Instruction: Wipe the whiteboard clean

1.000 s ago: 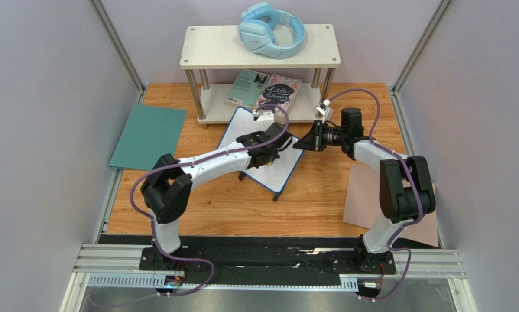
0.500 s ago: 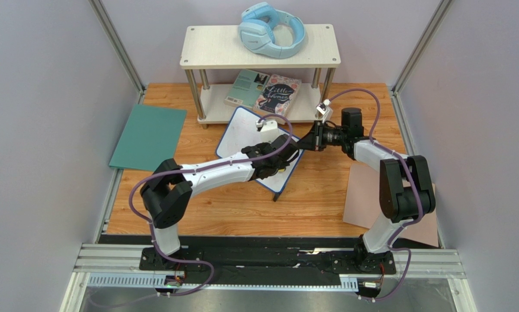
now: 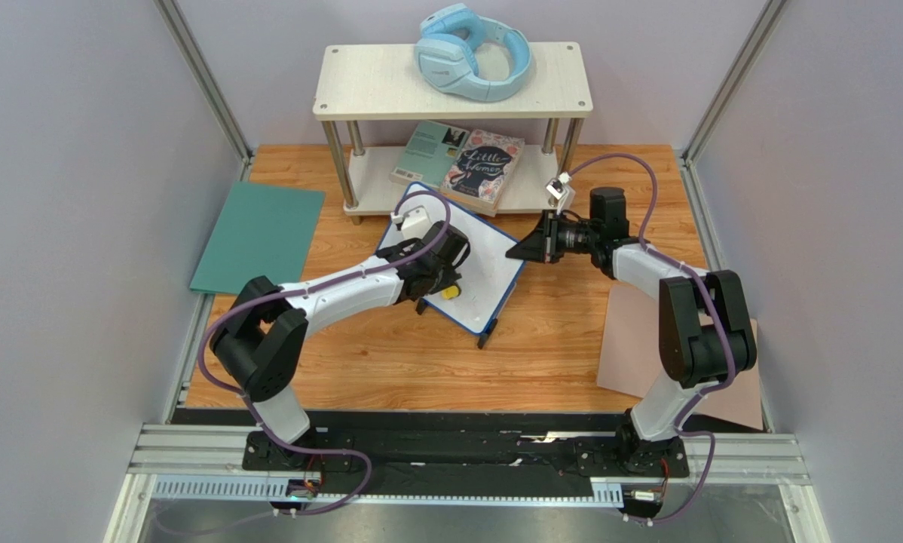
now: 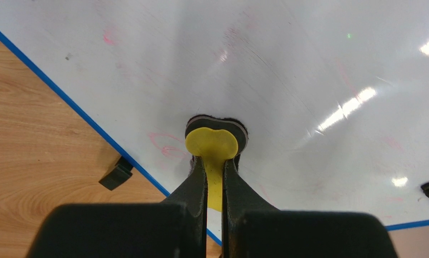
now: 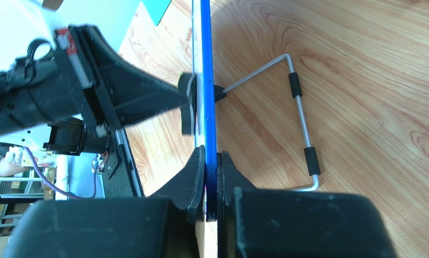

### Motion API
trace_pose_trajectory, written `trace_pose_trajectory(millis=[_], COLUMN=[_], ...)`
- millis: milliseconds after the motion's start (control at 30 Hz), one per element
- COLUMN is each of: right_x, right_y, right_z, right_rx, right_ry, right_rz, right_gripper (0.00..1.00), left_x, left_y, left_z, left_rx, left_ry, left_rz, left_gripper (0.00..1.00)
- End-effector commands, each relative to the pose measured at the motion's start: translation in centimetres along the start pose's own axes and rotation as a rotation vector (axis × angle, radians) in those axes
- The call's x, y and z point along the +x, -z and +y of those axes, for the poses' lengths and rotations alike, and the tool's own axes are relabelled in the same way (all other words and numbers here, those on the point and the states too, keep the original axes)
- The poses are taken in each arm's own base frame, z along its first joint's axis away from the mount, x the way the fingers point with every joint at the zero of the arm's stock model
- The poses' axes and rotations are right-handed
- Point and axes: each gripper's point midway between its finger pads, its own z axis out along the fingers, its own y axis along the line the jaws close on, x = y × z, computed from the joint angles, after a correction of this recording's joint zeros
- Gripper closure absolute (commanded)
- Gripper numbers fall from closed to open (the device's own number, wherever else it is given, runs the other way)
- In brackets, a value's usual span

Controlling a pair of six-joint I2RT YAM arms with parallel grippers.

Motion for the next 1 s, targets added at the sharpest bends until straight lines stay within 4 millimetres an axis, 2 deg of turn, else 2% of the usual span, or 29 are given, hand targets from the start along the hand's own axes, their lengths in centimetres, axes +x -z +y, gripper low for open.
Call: trace_pose_trajectory(millis=[0,233,333,400,533,633,900,967], right_x=[1.0,1.0,1.0,1.0,1.1,1.1,0.9,0.9], right_y=[-0.2,-0.2,-0.2,-0.2,-0.3,-0.3,-0.3,-0.3], right_z=[-3.2,-3.3,-3.3,-3.2,-3.3,-3.3,-3.1,-3.1], right_rx=[0.137,0.138,0.138,0.137,0.136,0.136,0.130,0.130], right_ry=[0.087,0.087,0.087,0.086,0.084,0.083,0.083,0.083], right_rz=[0.013,0.012,0.012,0.013,0.014,0.013,0.008,0.008], right_gripper=[1.00,1.00,1.00,1.00,1.00,1.00,1.00,1.00], left_x=[-2.2,-5.2,-6.4,-6.8,-7.4,-6.0,-1.6,-1.1], left_y=[-1.5,-1.9,-2.0,-2.4,-3.2,-3.6,-2.1,-1.8], left_z=[4.7,8.0,8.9,8.8,6.7,4.7,-0.1,-0.9], left_rx=[-0.157,-0.219,-0.229,-0.215,-0.147,-0.096,-0.021,-0.008], left_ry=[0.057,0.151,0.167,0.167,0.112,0.060,-0.069,-0.081], left_rz=[-0.063,-0.107,-0.121,-0.117,-0.088,-0.036,-0.043,-0.037], left_gripper=[1.00,1.00,1.00,1.00,1.00,1.00,1.00,1.00])
